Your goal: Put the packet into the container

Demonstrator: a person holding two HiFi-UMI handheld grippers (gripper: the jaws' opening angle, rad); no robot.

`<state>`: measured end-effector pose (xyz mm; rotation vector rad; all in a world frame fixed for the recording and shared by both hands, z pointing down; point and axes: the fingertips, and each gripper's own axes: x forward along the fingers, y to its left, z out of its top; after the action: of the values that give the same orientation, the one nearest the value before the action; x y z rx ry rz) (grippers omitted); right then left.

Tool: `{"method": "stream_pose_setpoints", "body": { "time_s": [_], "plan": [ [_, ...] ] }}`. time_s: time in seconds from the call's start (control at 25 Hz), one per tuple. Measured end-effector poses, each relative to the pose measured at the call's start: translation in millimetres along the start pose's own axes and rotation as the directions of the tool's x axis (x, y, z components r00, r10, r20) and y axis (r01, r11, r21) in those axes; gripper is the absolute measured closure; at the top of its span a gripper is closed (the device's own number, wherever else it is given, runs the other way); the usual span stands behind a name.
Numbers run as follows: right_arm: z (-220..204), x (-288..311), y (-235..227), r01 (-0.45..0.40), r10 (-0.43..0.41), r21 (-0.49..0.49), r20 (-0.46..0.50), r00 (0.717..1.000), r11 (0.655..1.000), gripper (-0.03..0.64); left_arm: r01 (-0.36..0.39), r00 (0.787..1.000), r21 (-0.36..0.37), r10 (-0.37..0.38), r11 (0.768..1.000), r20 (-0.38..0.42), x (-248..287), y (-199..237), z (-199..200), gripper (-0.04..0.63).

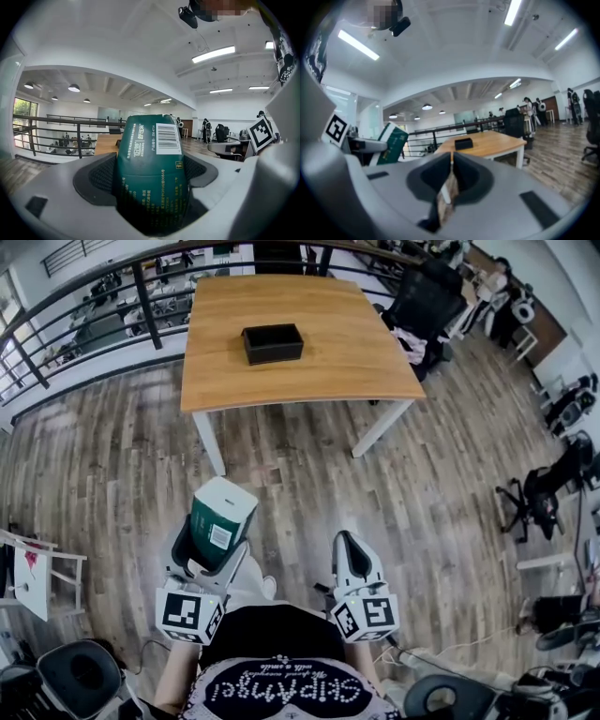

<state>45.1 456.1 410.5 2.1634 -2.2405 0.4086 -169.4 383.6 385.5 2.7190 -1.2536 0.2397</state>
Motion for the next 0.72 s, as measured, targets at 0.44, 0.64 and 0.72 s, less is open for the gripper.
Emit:
{"method": "stream_pose_setpoints", "body": {
  "time_s": [0.44,0.64,0.72],
  "plan": [
    [11,31,-22,0.04,-0.04,0.015,-0.008,0.999,0.999,0.578,0.026,1.0,0.003,-0.026,1.0,0.004,46,12,18,0.164],
    [13,57,-26,0.038,-0.038,0.01,-0.014,0.999,0.999,0.578,0.018,1.0,0.004,-0.018,1.0,0.01,72,30,21,0.164],
    [16,72,-28,0.039,-0.039,0.009,-0.016,0.999,0.999,0.578,0.017,1.0,0.004,-0.017,1.0,0.009,85,40,23,0.163]
  ]
}}
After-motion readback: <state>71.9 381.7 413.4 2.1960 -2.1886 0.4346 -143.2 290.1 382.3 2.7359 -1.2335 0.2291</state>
